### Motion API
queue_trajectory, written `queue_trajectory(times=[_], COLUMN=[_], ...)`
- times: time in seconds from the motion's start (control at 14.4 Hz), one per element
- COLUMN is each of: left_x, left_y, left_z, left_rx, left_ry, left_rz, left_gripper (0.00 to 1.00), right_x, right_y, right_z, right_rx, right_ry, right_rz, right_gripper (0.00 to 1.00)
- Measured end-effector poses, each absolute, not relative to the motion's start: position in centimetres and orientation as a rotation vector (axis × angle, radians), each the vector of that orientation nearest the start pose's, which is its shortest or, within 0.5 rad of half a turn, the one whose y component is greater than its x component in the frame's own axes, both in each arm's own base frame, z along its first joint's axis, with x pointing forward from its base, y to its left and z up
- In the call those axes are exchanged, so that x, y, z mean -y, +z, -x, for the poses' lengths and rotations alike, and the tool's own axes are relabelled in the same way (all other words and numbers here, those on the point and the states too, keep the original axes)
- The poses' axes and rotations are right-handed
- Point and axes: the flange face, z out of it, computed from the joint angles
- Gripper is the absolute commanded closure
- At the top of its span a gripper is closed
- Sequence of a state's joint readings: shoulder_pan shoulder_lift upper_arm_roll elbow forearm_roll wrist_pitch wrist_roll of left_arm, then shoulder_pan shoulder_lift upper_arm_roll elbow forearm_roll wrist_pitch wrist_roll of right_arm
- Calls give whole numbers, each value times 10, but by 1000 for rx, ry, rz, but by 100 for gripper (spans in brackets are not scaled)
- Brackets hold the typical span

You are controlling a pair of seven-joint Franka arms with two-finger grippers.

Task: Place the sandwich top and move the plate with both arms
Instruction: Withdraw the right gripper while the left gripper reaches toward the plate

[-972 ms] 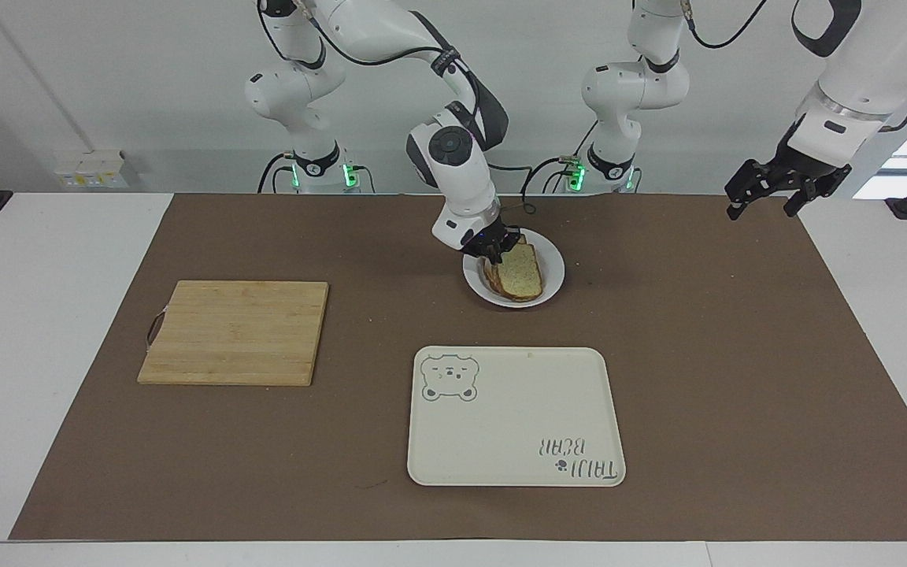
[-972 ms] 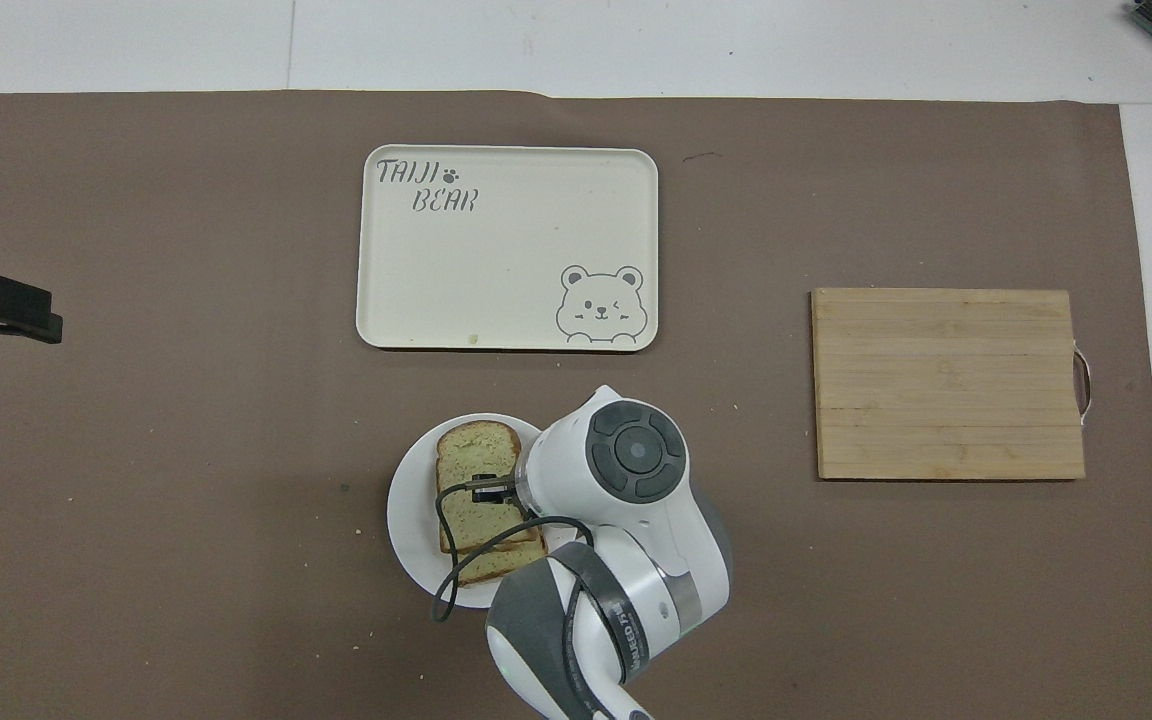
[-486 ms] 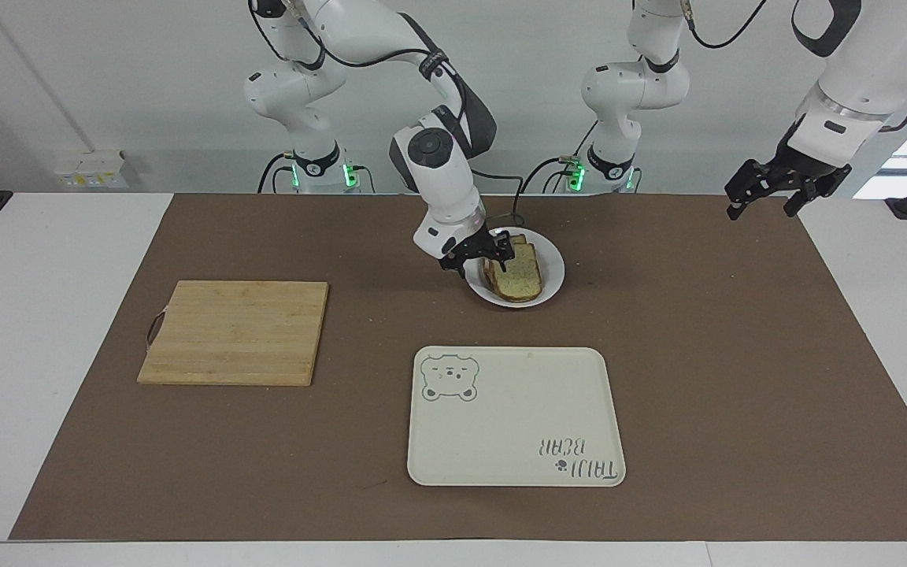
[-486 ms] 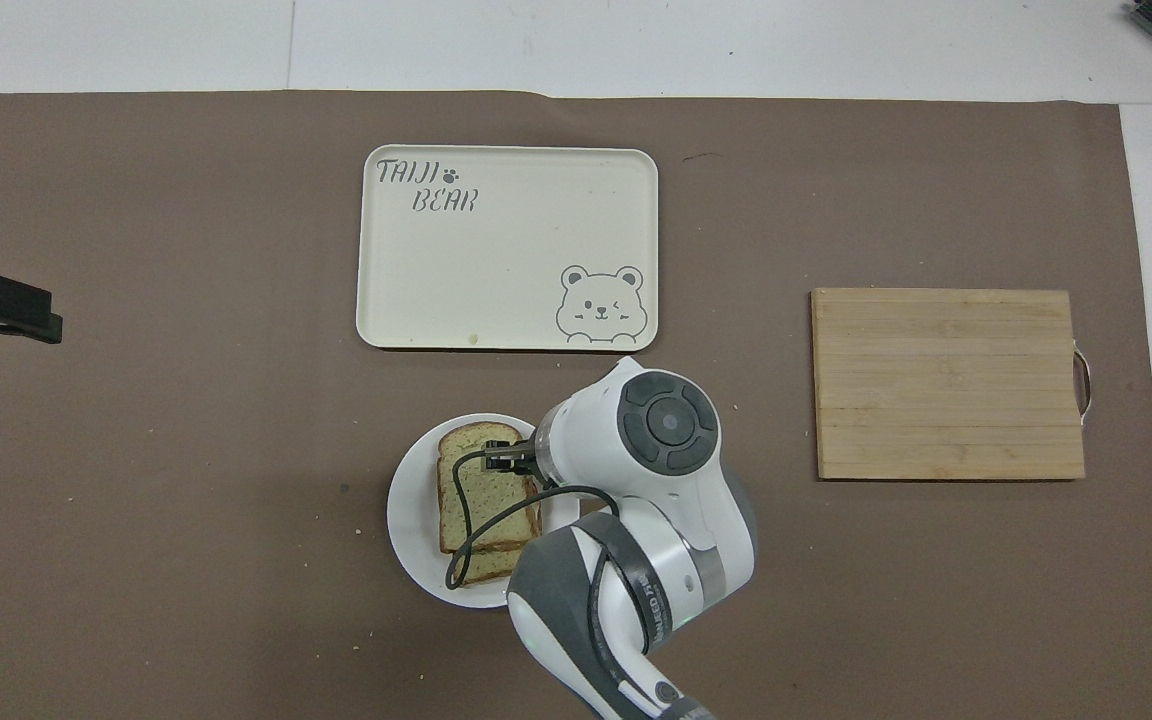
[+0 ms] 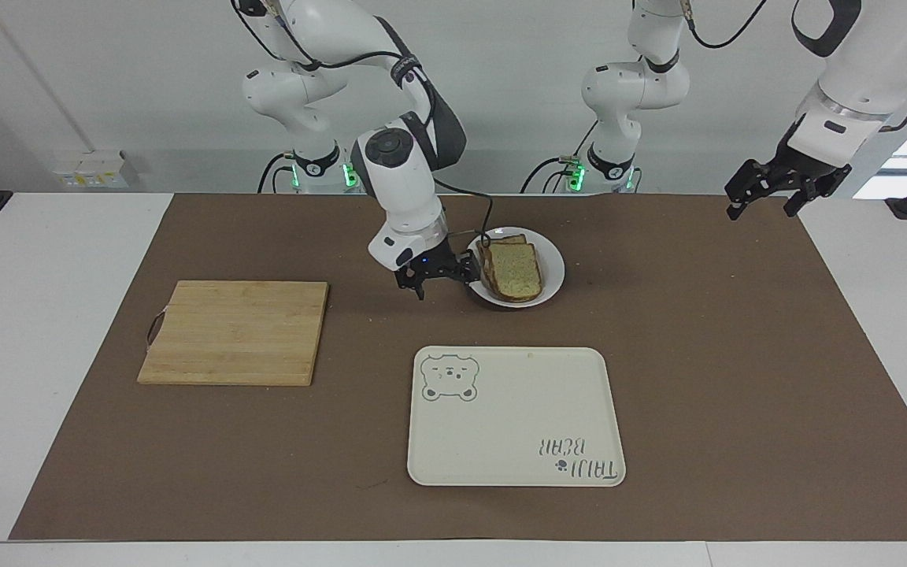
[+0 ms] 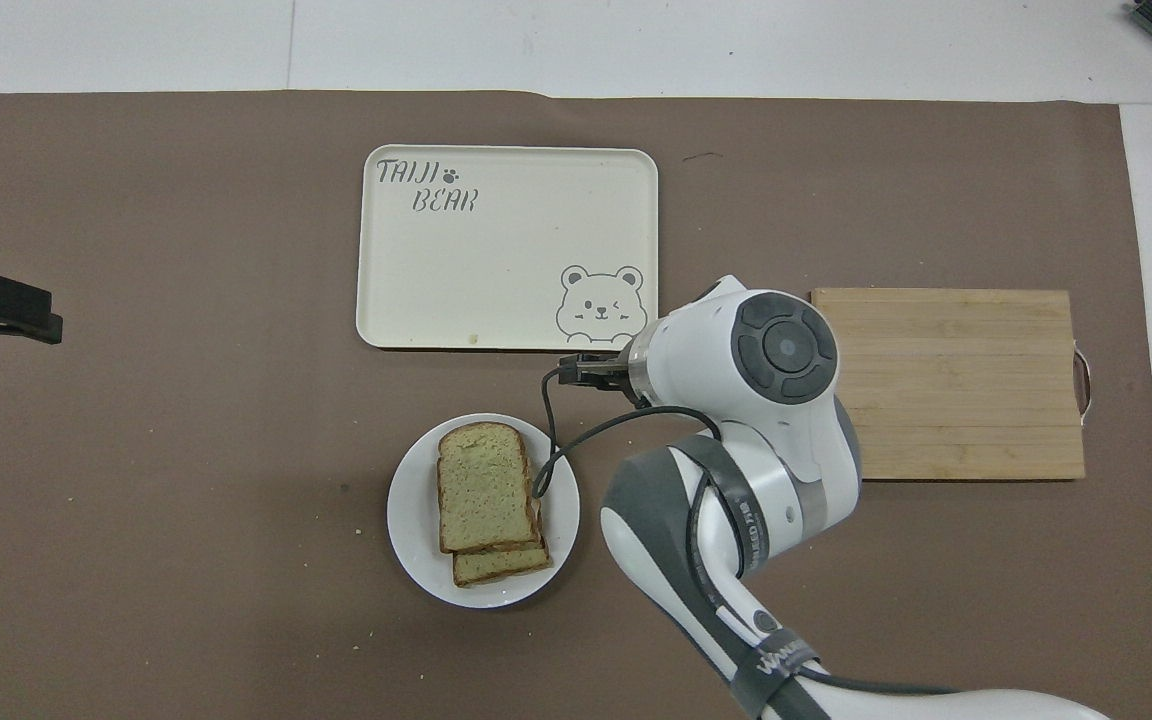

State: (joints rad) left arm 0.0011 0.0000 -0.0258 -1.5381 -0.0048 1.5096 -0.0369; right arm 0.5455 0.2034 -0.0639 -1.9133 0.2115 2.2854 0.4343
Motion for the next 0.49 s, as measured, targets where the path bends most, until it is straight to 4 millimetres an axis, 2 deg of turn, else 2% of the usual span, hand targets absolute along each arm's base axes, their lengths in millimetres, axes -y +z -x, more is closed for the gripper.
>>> queue_trajectory(times=[0.21, 0.35, 0.49], left_x=[23, 32, 38], left_y=[633, 629, 612], left_z=[-546, -544, -540], left_rx=[-1, -10, -41], left_ry=[75, 90, 82], left_rz=[3163, 3243, 3312], left_gripper=[0, 0, 0], right_x=[-266, -253, -248], right_y=[431, 448, 461], right_z=[-552, -551, -546], right_rx=[-128, -136, -131], right_ry=[-111, -68, 2], right_rz=[2953, 2973, 2990], right_gripper=[0, 0, 0])
